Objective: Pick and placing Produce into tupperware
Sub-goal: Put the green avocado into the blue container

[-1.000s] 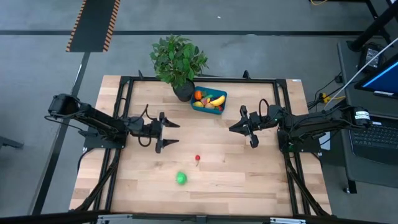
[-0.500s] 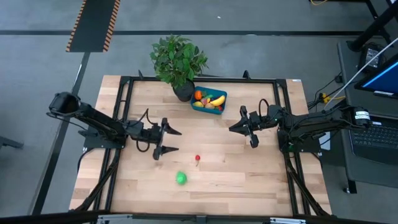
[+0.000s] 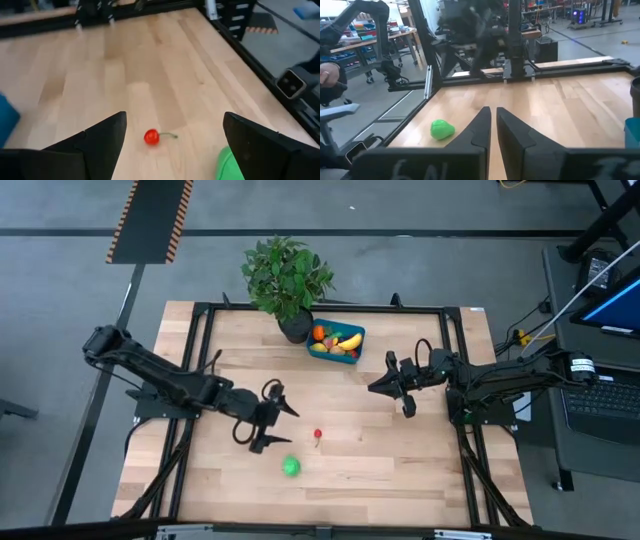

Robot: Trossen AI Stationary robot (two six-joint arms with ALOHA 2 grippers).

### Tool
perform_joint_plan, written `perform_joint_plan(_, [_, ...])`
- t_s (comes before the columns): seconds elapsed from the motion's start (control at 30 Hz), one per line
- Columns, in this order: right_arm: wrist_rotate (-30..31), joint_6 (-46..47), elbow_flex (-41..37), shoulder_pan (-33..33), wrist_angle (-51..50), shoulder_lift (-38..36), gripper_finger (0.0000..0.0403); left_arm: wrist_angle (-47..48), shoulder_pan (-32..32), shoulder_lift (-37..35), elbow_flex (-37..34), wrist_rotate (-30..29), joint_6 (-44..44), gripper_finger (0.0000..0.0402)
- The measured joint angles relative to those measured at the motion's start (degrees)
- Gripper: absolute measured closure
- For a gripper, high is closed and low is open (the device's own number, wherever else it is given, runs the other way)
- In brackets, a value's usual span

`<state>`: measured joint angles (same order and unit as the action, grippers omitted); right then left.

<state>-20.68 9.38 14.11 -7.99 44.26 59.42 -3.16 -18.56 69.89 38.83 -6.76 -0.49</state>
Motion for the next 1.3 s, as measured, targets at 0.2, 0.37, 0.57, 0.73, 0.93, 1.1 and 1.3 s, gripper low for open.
perform_joint_plan(0.2, [-0.4, 0.9, 0.0, 0.0, -0.1, 0.0, 0.037, 4.6, -1.8, 0.0, 3.0, 0.0, 6.0, 0.0076])
perform_joint_plan(0.37, [-0.4, 0.8, 0.0, 0.0, -0.1, 0.0, 0.0369, 10.6, -1.9, 0.0, 4.3, 0.1, 9.2, 0.0076])
perform_joint_plan(0.57, [-0.4, 0.9, 0.0, 0.0, 0.0, 0.0, 0.0369, 18.2, -1.9, 2.2, 6.8, 0.3, 17.4, 0.0076])
perform_joint_plan(0.73, [-0.1, 1.0, 0.0, 0.0, 0.1, 0.0, 0.0369, 24.7, -1.9, 7.6, 9.8, 0.4, 24.2, 0.0076])
perform_joint_plan(0.93, [0.0, 2.1, 0.0, 0.1, -0.1, 0.0, 0.0369, 29.9, -1.9, 13.5, 13.2, 0.4, 26.6, 0.0076])
perform_joint_plan(1.1, [0.1, 2.6, 0.0, 0.4, -0.4, 0.1, 0.037, 32.6, -2.0, 17.3, 16.7, 0.4, 33.0, 0.0083])
perform_joint_plan(1.3, [0.1, 2.5, 0.0, 1.8, -1.1, 0.3, 0.0369, 35.5, -2.9, 22.4, 20.6, 0.4, 38.4, 0.0093])
